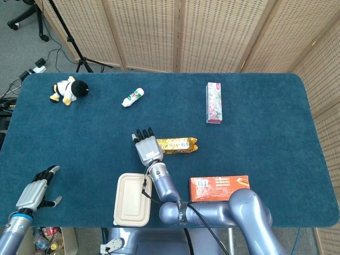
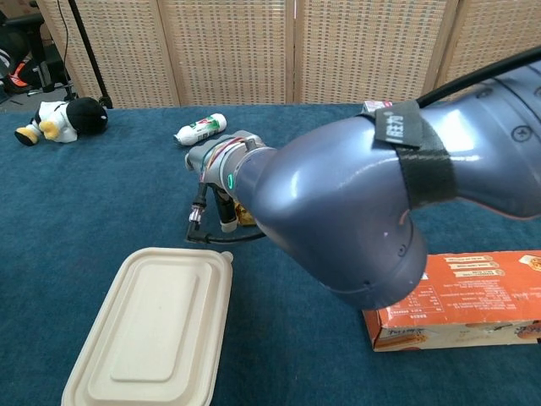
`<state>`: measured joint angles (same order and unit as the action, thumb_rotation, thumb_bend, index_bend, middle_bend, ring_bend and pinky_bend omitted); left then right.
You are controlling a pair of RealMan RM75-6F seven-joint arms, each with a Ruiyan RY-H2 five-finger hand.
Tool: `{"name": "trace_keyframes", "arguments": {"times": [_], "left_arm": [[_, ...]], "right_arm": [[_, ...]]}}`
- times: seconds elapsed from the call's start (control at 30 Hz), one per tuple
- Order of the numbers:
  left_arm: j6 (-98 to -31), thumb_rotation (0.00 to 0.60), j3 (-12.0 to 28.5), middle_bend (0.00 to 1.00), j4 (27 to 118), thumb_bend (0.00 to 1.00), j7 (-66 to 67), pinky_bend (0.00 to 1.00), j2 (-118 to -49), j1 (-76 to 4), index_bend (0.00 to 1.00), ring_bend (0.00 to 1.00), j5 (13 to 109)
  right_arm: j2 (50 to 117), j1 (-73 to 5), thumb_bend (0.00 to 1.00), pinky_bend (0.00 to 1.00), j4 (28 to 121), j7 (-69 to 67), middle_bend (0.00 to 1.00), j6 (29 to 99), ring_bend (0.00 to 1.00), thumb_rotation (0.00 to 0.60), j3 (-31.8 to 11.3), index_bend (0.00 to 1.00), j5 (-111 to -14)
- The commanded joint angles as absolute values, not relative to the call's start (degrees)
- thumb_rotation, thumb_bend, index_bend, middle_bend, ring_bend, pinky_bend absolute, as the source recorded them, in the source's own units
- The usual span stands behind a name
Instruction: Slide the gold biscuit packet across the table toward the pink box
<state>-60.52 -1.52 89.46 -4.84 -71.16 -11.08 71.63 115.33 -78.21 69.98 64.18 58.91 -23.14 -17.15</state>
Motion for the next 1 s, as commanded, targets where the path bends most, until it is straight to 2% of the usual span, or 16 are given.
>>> {"name": "trace_keyframes", "arguments": {"times": [0.03, 0.7, 1.0], "left_arm": [[-60.35, 0.6, -1.49, 0.0, 89.2, 0.3, -4.8, 0.0, -71.37, -11.11, 0.0, 0.0, 71.39], [-59.57, 0.6, -1.77, 0.0, 88.77, 0.3, -5.21, 0.0, -72.02, -11.23, 0.0, 0.0, 71.55], [-59.38, 0.6, -1.88, 0.0, 88.49, 0.3, -5.52, 0.0, -72.23, -11.27, 0.0, 0.0, 71.84]], "right_arm": [[115.03, -78.49, 0.26, 0.0, 68.19, 63.85, 0.0, 57.61, 0.0, 0.6, -23.45, 0.02, -17.18], [115.25, -79.87, 0.26, 0.0, 63.73, 61.98, 0.0, 54.32, 0.0, 0.6, -23.97, 0.03, -18.22], [113.33, -79.32, 0.26, 0.0, 67.6, 66.19, 0.0, 56.46, 0.0, 0.6, -19.61, 0.05, -19.46]]}}
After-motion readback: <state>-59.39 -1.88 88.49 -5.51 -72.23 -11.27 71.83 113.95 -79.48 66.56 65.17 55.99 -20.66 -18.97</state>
